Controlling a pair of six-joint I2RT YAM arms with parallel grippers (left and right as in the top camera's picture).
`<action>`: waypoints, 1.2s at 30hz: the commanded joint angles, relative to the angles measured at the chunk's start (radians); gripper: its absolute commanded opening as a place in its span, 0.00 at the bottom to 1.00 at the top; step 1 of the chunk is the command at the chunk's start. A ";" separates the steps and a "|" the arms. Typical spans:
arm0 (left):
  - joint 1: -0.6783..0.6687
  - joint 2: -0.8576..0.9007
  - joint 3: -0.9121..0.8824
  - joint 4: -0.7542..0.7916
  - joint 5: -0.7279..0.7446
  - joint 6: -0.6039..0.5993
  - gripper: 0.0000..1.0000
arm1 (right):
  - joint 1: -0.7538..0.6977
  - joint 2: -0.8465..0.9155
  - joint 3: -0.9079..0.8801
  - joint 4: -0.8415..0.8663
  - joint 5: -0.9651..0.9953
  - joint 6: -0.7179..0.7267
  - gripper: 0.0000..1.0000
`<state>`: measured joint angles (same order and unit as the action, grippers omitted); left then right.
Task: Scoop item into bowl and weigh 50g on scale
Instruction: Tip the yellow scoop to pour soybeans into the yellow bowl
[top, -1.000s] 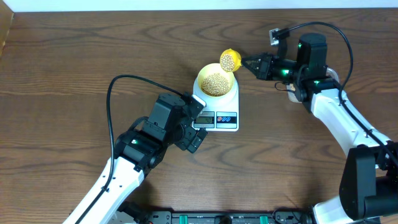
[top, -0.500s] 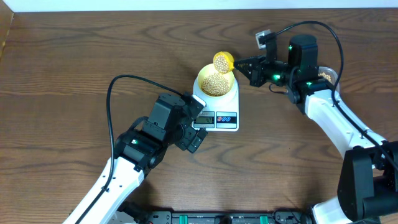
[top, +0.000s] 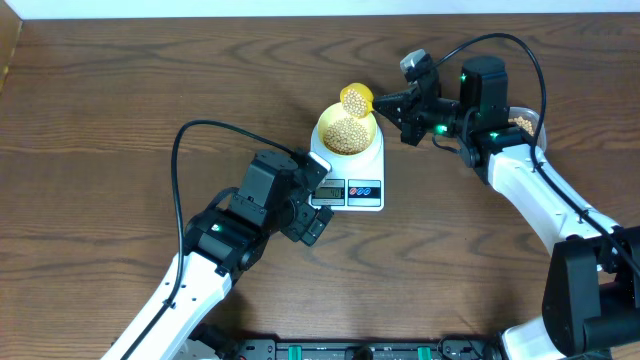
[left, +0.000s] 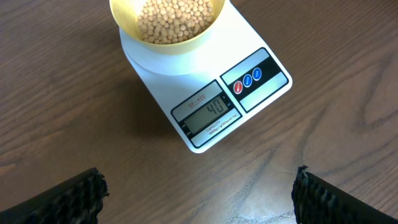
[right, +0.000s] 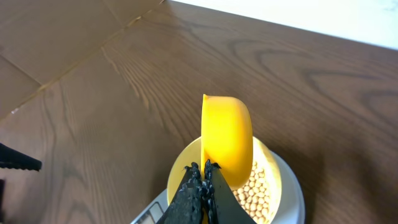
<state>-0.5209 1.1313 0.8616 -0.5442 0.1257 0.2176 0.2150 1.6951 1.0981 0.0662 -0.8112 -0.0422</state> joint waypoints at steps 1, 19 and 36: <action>-0.001 -0.007 0.001 0.000 0.004 0.006 0.98 | 0.006 0.005 -0.002 0.006 -0.002 -0.073 0.01; -0.001 -0.007 0.001 0.000 0.004 0.006 0.98 | 0.006 0.005 -0.002 0.006 -0.003 -0.080 0.01; -0.001 -0.007 0.001 0.000 0.004 0.006 0.98 | 0.008 0.005 -0.002 0.031 -0.007 -0.151 0.01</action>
<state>-0.5209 1.1313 0.8616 -0.5442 0.1257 0.2176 0.2150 1.6951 1.0981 0.0914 -0.8112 -0.1661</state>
